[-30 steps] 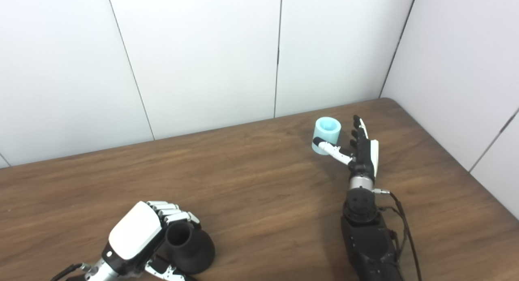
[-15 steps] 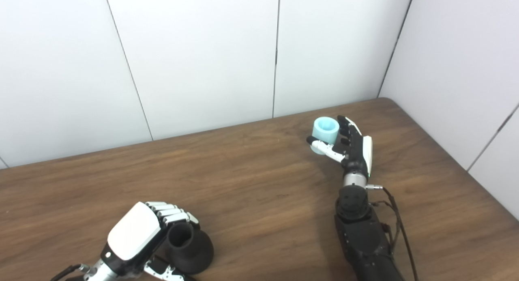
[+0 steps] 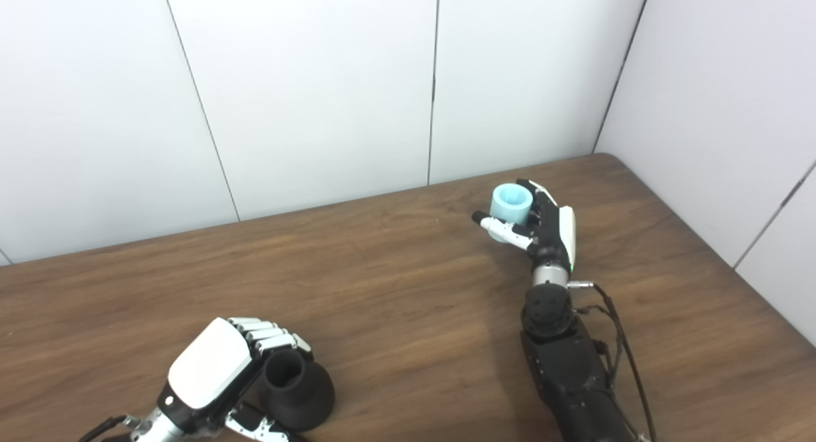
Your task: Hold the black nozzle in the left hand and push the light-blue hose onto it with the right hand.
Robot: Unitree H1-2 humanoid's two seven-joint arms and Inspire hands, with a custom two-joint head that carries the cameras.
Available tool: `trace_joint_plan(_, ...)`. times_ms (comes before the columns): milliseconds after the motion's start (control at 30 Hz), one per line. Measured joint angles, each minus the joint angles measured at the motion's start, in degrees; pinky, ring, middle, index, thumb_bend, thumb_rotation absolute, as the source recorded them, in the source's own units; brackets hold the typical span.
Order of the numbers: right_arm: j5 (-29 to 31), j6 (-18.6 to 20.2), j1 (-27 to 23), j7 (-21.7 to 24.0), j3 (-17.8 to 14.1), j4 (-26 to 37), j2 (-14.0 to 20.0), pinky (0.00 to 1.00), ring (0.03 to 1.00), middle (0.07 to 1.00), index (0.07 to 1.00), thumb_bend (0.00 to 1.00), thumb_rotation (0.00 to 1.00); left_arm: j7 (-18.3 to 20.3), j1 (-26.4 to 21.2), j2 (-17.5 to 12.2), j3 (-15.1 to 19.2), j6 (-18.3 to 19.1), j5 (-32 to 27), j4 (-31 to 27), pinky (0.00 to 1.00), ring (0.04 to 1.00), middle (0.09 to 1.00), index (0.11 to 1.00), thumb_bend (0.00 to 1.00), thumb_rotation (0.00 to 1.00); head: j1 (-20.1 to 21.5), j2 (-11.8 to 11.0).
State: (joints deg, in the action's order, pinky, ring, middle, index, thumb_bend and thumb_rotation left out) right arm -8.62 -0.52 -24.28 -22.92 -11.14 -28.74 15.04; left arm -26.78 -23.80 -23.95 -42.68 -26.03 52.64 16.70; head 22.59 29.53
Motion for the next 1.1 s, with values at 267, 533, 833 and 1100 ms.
trace_joint_plan(267, -0.8, 0.1, -0.8, -1.4, 0.4, -0.7, -0.1, 0.6, 0.695, 0.715, 0.692, 0.87, 0.2, 0.3, 0.3, 0.0, 0.3, 0.0, -0.1, -0.4, 0.35, 0.449, 0.479, 0.493, 0.52, 0.0, -0.2, 0.3)
trace_joint_plan(533, -3.9, -0.5, -1.3, -6.5, 0.7, -2.1, -0.6, 0.44, 0.545, 0.584, 0.494, 0.51, 0.12, 0.3, 0.3, 0.0, 0.3, 0.0, -0.1, -0.4, 0.35, 0.446, 0.482, 0.488, 0.52, 0.0, -0.3, 0.3)
trace_joint_plan(833, -4.8, -0.8, -1.0, -7.2, 1.2, -1.9, -0.9, 0.5, 0.561, 0.574, 0.489, 0.51, 0.12, 0.6, 0.3, 0.0, 0.3, 0.0, -0.2, -0.4, 0.35, 0.449, 0.483, 0.488, 0.52, 0.0, -0.2, 0.3)
trace_joint_plan(1100, -7.0, -0.7, 0.5, -6.3, 3.0, 0.6, -0.6, 0.49, 0.556, 0.568, 0.489, 0.51, 0.13, 1.0, 0.3, 0.1, 0.3, 0.0, -0.6, -0.3, 0.34, 0.442, 0.484, 0.486, 0.52, 0.0, -0.5, 0.5)
